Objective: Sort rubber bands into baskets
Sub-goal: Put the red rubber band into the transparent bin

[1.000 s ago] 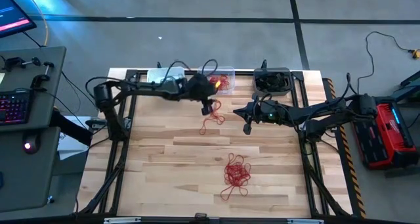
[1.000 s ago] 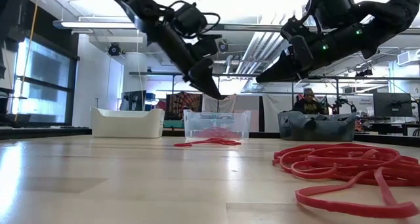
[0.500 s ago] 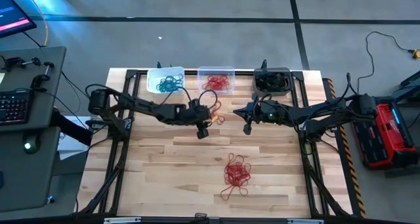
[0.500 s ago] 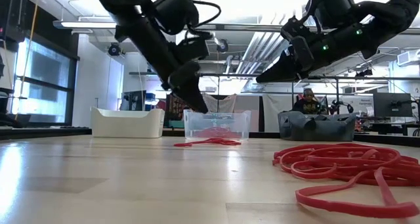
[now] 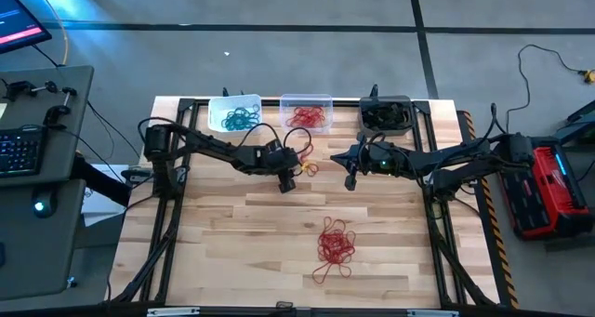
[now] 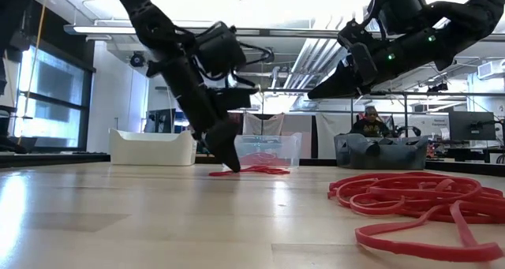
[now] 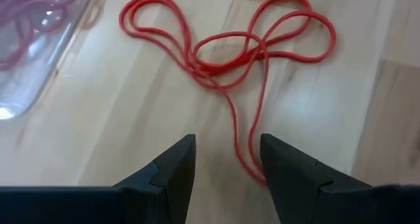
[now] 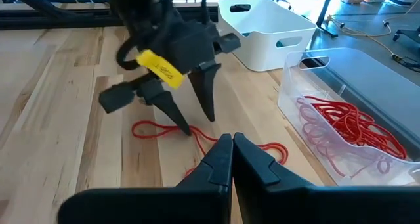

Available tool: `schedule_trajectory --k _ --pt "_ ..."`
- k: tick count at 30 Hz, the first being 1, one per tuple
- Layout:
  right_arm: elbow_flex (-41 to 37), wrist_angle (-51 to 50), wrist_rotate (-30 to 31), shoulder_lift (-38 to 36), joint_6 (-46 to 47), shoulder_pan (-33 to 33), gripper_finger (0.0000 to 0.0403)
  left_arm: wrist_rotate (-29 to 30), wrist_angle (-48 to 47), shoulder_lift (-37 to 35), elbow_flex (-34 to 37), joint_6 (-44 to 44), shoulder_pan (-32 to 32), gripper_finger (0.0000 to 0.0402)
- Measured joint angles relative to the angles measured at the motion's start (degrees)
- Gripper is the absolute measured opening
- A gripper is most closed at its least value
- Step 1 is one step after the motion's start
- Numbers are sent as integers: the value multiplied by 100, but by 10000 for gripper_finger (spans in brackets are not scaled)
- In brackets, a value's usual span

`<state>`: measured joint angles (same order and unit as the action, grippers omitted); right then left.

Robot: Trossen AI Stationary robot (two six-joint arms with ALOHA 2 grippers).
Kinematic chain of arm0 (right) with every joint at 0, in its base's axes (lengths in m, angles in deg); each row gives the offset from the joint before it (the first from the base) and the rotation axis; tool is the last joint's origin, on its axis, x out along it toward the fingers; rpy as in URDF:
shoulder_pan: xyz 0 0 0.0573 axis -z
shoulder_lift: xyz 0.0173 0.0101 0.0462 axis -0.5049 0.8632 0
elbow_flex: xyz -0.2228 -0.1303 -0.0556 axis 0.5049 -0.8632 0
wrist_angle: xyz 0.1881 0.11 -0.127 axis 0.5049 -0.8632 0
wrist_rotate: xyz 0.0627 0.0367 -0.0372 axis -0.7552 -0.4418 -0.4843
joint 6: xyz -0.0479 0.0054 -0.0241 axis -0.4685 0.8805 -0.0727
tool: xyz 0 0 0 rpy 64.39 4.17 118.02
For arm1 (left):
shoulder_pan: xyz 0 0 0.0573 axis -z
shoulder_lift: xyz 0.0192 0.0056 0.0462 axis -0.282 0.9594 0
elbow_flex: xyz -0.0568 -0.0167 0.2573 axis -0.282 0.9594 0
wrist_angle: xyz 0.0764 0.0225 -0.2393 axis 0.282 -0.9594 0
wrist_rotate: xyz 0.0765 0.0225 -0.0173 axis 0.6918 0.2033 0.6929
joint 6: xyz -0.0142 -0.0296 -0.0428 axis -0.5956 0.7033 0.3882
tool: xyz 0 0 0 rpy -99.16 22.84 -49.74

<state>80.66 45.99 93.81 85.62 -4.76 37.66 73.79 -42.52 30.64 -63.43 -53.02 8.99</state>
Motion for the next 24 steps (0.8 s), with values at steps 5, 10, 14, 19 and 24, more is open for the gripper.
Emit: schedule_trajectory --k 5,10,14,19,24 --pt "0 -2 4 7 -2 0 0 -397 78 118 -20 -1 -163 158" --pt "0 -7 22 10 -3 0 0 -665 90 118 -20 -165 -201 119" --pt "0 -9 20 10 0 0 0 -711 79 114 -17 -357 -197 58" --pt "0 -13 20 10 4 0 0 -748 65 87 -16 -516 -223 7" --pt "0 -49 17 12 44 0 0 -668 -101 -130 -42 -705 -241 1"
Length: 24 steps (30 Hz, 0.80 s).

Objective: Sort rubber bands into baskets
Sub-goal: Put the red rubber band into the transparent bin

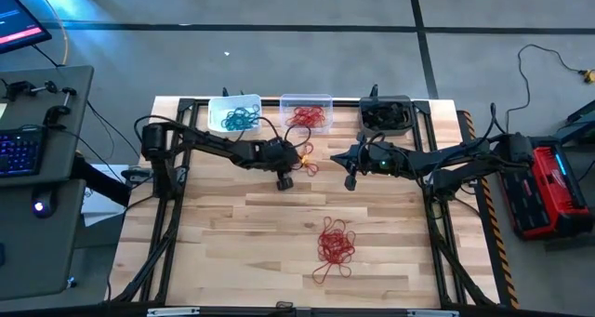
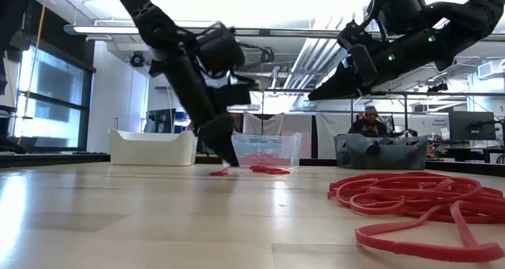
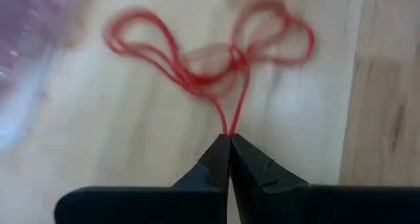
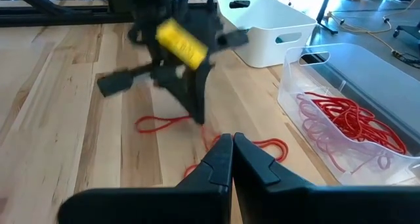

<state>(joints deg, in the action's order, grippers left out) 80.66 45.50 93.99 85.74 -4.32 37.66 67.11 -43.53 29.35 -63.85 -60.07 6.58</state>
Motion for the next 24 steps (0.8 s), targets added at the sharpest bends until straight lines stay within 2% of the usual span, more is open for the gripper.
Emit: schedule_trajectory --k 13,18,24 --pt "0 -19 -2 2 48 0 0 255 -15 -1448 -140 -330 -676 0" --pt "0 -16 -2 2 72 0 0 252 33 -1572 -565 -637 -1049 0" --pt "0 -15 -4 2 94 0 0 46 31 -1306 -1151 -928 -1459 0"
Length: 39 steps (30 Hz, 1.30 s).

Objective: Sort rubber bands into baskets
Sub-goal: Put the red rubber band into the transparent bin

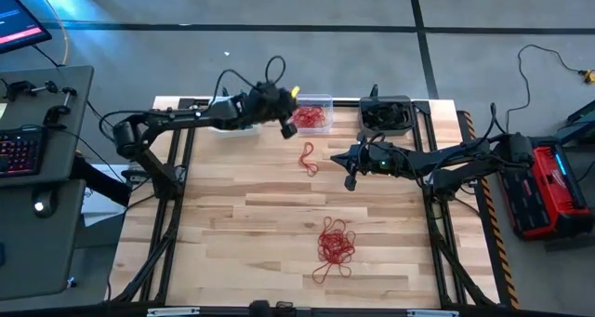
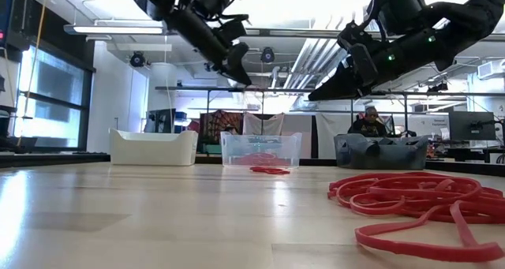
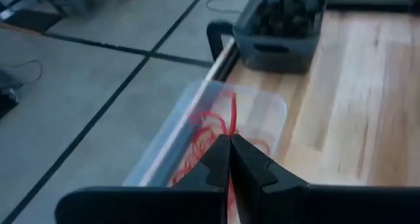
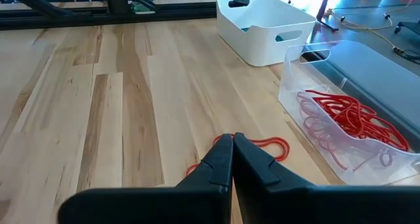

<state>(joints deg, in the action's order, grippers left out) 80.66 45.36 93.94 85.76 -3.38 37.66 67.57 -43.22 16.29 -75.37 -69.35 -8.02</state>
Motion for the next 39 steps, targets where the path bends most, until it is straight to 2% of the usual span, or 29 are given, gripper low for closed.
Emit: schedule_trajectory --k 6,12,20,27,32,39 --pt "0 -1 -2 0 0 0 0 -423 84 315 -314 -128 -375 0" --pt "0 1 -13 0 -2 0 0 -1276 50 730 -577 -269 -721 0" --pt "0 1 -17 0 -142 0 0 -1824 -549 1461 -1229 -488 -1006 0" --pt "0 0 -15 0 -50 0 0 -1832 -909 2063 -1545 -618 -1091 0" --pt "0 -7 -13 0 -48 0 0 -1500 -939 2129 -1551 -662 -1067 6" --pt "0 -22 -11 0 12 0 0 -1479 -1040 2126 -1552 -967 -912 55"
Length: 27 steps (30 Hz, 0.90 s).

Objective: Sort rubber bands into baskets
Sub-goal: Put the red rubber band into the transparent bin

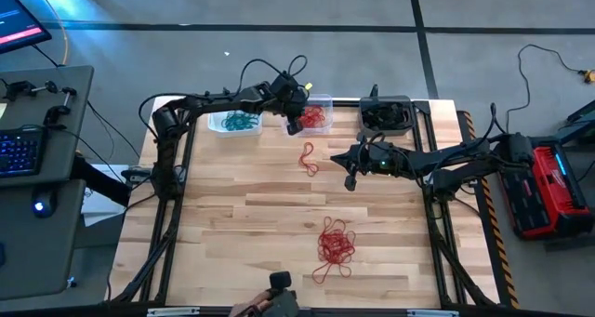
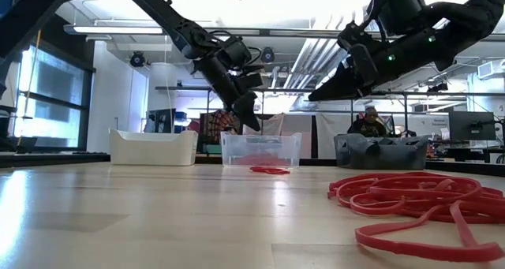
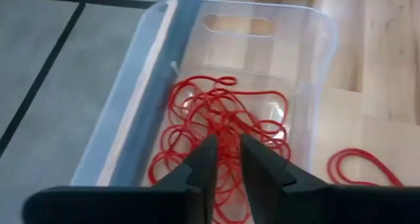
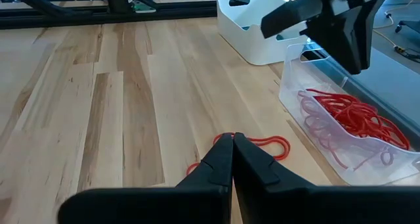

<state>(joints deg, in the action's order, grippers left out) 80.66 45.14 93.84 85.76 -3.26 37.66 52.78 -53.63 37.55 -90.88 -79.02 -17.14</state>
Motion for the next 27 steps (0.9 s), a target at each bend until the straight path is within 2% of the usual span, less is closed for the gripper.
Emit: schedule_trajectory --k 6,10,20,27 --pt "0 0 24 0 3 2 0 -2 -70 -61 0 1 143 108" --pt "0 -1 18 0 4 0 0 -7 -13 -213 188 -6 223 127" --pt "93 24 49 269 233 0 4 -13 1312 -1270 1778 300 436 131" --pt "560 0 78 1054 413 -119 41 -35 2249 -2165 2869 344 823 131"
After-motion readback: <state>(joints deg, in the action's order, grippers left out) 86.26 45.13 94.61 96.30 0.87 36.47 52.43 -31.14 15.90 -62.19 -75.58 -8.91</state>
